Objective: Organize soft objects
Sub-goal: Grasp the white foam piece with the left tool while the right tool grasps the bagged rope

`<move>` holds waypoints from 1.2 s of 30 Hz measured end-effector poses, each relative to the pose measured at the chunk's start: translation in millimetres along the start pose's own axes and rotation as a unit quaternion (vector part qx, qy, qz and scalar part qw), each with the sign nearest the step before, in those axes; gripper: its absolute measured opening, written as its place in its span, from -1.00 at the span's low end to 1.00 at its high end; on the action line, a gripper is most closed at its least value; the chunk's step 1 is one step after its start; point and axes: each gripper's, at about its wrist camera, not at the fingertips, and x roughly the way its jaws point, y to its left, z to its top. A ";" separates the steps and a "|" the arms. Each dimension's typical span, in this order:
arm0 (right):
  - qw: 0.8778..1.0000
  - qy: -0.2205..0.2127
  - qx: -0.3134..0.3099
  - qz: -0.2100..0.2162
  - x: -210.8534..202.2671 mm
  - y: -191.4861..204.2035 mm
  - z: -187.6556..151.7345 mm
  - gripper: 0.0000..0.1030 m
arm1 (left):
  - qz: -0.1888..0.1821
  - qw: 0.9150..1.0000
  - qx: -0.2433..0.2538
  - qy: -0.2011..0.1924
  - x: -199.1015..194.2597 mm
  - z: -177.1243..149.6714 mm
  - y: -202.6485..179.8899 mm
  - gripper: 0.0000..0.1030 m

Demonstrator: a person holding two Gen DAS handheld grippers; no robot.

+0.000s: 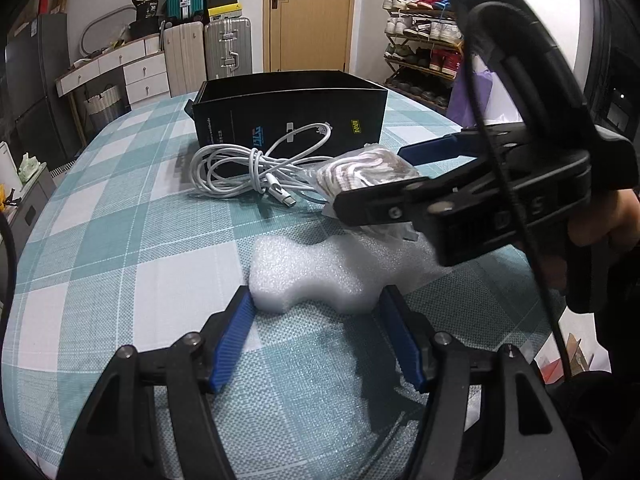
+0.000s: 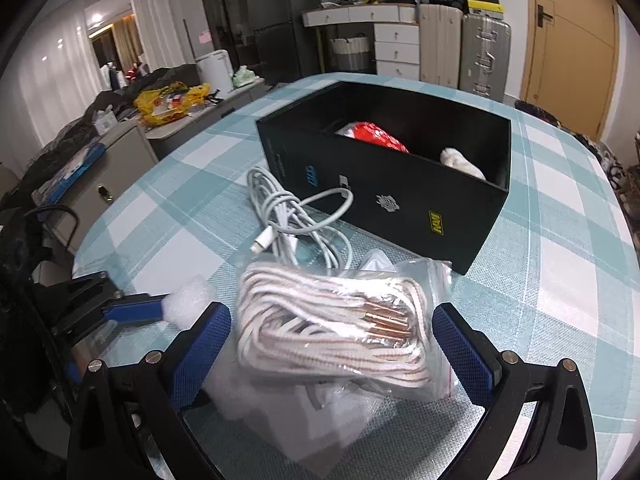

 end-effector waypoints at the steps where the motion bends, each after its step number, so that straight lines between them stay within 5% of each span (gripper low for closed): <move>1: 1.000 0.003 0.005 0.001 2.3 -0.5 0.2 0.99 | 0.000 1.000 0.000 0.000 -0.2 0.0 -0.2 0.24; 6: 1.000 0.006 0.010 0.003 6.0 -1.3 -0.5 0.96 | 0.000 1.000 0.002 -0.001 0.6 1.1 -0.3 0.23; 13: 1.000 -0.009 0.001 0.016 -4.6 -4.8 -2.3 0.65 | -0.001 1.000 0.002 -0.003 1.1 1.7 0.9 0.21; 18: 0.999 -0.028 -0.007 0.039 -19.1 -7.0 -0.7 0.11 | -0.002 1.000 -0.001 -0.007 0.9 1.7 2.3 0.19; 26: 0.997 -0.058 -0.016 0.040 -34.6 -7.6 3.4 -0.28 | -0.003 1.000 -0.008 -0.012 0.3 2.1 4.0 0.19; 31: 0.997 -0.057 -0.028 0.035 -37.6 -6.3 0.8 -0.24 | -0.001 1.000 -0.012 -0.012 1.5 1.5 5.5 0.19; 33: 0.997 -0.052 -0.037 0.035 -36.3 -3.8 -0.8 0.07 | 0.000 1.000 -0.014 -0.012 1.0 1.2 6.1 0.19; 36: 0.998 -0.050 -0.022 0.034 -38.9 -9.9 0.1 0.27 | 0.000 1.000 -0.016 -0.018 -1.4 1.5 8.0 0.19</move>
